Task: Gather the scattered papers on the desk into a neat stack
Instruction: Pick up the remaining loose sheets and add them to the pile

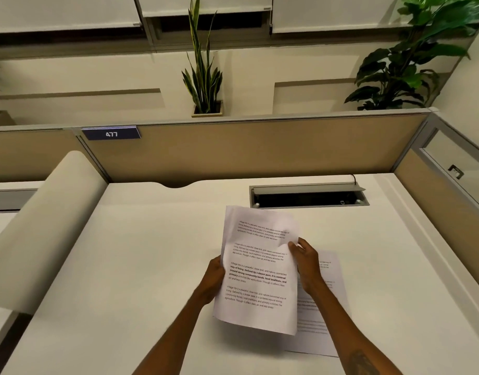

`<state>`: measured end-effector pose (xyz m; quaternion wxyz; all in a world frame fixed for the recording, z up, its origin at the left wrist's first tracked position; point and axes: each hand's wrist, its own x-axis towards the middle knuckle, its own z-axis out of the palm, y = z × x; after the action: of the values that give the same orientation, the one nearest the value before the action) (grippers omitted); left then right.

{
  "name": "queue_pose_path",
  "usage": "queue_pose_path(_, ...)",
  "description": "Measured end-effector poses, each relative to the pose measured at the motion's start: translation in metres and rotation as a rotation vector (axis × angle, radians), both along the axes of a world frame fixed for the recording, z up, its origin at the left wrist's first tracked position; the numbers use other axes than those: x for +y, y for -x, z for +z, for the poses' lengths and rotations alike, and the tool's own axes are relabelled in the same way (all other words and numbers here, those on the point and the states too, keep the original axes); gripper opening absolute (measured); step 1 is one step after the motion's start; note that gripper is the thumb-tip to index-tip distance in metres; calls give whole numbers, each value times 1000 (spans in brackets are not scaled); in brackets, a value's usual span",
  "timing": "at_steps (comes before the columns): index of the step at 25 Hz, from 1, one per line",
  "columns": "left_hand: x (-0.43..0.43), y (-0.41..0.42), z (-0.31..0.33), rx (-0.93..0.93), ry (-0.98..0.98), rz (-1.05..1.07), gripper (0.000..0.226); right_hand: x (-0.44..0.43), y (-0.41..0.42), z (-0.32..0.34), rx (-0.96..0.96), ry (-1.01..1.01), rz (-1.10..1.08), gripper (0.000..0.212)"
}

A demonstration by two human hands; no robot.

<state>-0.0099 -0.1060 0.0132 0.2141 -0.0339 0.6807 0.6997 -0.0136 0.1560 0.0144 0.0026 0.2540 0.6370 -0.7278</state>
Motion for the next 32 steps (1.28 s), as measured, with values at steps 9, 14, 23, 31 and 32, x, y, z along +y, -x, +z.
queue_pose_path(9, -30, -5, -8, -77, 30, 20, 37, -55, -5, 15, 15, -164, -29, 45)
queue_pose_path(14, -36, -10, -21, -75, 67, -22, 31, -25, -30, -2, -112, -284, -50, 38)
queue_pose_path(23, -38, -21, -40, -75, 125, 24, 27, 50, -95, -37, -710, -785, -33, 88)
queue_pose_path(31, -42, -24, -38, -61, 138, 82, 28, 63, -88, -40, -520, -466, -154, 52)
queue_pose_path(32, -44, -24, -37, -58, 137, 93, 27, 68, -89, -39, -469, -427, -146, 42)
